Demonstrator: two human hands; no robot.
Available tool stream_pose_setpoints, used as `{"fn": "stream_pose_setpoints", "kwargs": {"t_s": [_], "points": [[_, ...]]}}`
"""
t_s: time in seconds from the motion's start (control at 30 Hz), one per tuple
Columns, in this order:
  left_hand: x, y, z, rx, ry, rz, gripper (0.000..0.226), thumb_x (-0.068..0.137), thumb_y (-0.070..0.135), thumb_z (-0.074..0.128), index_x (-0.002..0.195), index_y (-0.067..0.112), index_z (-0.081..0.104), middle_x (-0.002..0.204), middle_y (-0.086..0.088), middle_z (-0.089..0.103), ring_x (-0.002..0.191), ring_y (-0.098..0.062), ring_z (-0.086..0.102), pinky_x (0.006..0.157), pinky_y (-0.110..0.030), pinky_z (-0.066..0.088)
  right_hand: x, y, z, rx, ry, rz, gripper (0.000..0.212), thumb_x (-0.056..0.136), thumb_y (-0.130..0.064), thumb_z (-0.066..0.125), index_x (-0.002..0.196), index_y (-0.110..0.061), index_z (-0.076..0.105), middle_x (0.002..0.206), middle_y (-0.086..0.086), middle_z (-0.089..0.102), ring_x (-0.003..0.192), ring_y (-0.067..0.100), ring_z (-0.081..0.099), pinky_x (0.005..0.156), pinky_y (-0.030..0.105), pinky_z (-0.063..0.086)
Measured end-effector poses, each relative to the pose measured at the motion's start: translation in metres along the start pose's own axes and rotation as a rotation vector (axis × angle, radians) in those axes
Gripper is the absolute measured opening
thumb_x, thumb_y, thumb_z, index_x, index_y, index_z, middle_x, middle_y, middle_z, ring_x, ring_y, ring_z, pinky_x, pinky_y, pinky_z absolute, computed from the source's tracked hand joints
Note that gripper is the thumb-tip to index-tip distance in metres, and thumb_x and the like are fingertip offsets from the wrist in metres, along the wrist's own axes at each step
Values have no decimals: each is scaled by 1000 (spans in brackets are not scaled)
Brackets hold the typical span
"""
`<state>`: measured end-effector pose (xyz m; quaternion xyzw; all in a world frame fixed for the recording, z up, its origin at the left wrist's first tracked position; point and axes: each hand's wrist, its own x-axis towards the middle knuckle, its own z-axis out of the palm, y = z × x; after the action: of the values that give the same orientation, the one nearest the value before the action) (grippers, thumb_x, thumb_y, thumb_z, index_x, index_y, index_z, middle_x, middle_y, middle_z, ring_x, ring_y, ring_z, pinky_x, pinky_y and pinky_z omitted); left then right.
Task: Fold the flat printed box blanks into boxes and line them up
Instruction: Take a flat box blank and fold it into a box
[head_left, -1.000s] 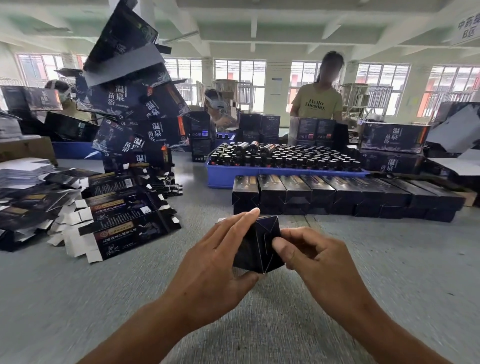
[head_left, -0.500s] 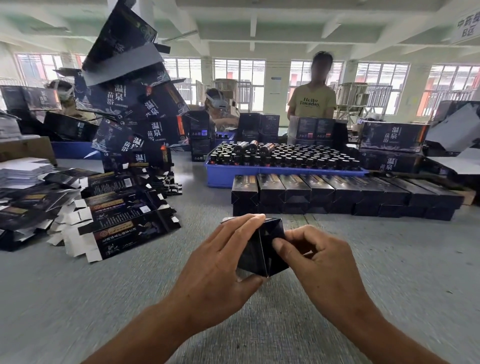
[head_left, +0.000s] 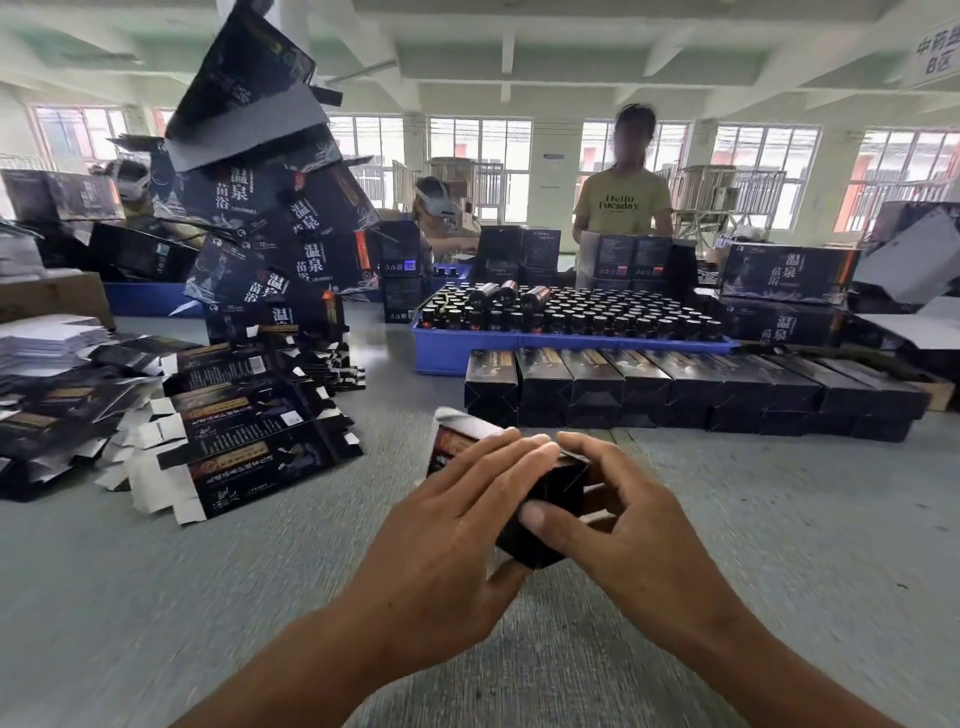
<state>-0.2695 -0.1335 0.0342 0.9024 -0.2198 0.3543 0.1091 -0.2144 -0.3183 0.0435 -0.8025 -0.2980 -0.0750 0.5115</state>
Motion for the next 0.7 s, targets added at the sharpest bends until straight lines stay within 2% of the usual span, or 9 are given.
{"fn": "stream_pose_setpoints", "kwargs": {"t_s": [0.07,0.13,0.2,0.27,0.33,0.4,0.47,0.6,0.7], "points": [[0,-1,3,14,-13,21,84,85,29,68,157,21,26,163,10,29,152,-11,19,119,-34,28,1,1,2,10,10,23,67,74,-63,70,136,-45,50,114,-23,65,101,-4,65,81,25,58],[0,-4,5,40,30,-28,90,80,19,76,157,19,28,163,6,27,152,-15,20,119,-40,29,4,2,1,90,44,82,55,83,-40,74,134,-40,52,107,-15,69,93,0,68,75,26,60],[0,-8,3,15,123,-181,86,82,17,78,155,18,33,161,1,31,149,-17,27,116,-43,34,8,5,-2,205,44,154,54,75,-33,74,125,-38,55,98,-11,74,87,6,71,69,26,60],[1,-13,-2,-92,207,-401,72,91,31,68,154,23,34,157,5,33,143,-10,31,111,-34,34,10,8,-5,298,7,206,55,63,-31,71,116,-36,58,97,-16,74,89,8,71,71,25,60],[3,-15,-9,-341,218,-592,68,89,52,56,151,32,34,148,12,42,134,-1,40,106,-27,38,11,10,-6,363,-40,248,54,59,-26,73,111,-30,62,97,-11,75,92,12,72,76,28,61],[6,-16,-12,-720,183,-694,59,85,53,60,141,42,45,132,15,60,120,0,57,98,-28,48,10,11,-5,334,-117,264,54,58,-27,76,111,-28,64,100,-8,76,95,12,72,80,31,60],[9,-15,-13,-947,137,-714,41,85,43,66,124,49,57,116,12,72,108,-5,67,90,-28,54,7,10,-2,256,-201,257,54,60,-31,79,113,-29,63,102,-13,75,96,4,71,84,28,55],[9,-18,-14,-1008,146,-719,45,83,25,77,123,38,62,112,15,73,98,-5,71,73,-15,56,5,9,-1,214,-204,237,47,77,-47,82,118,-34,63,111,-21,73,104,-3,68,93,26,53],[8,-16,-12,-968,89,-726,58,72,29,84,125,31,61,113,12,73,101,-10,71,80,-26,60,7,6,-6,303,-78,171,58,72,-47,79,125,-33,61,115,-22,71,107,-6,66,77,10,54]]}}
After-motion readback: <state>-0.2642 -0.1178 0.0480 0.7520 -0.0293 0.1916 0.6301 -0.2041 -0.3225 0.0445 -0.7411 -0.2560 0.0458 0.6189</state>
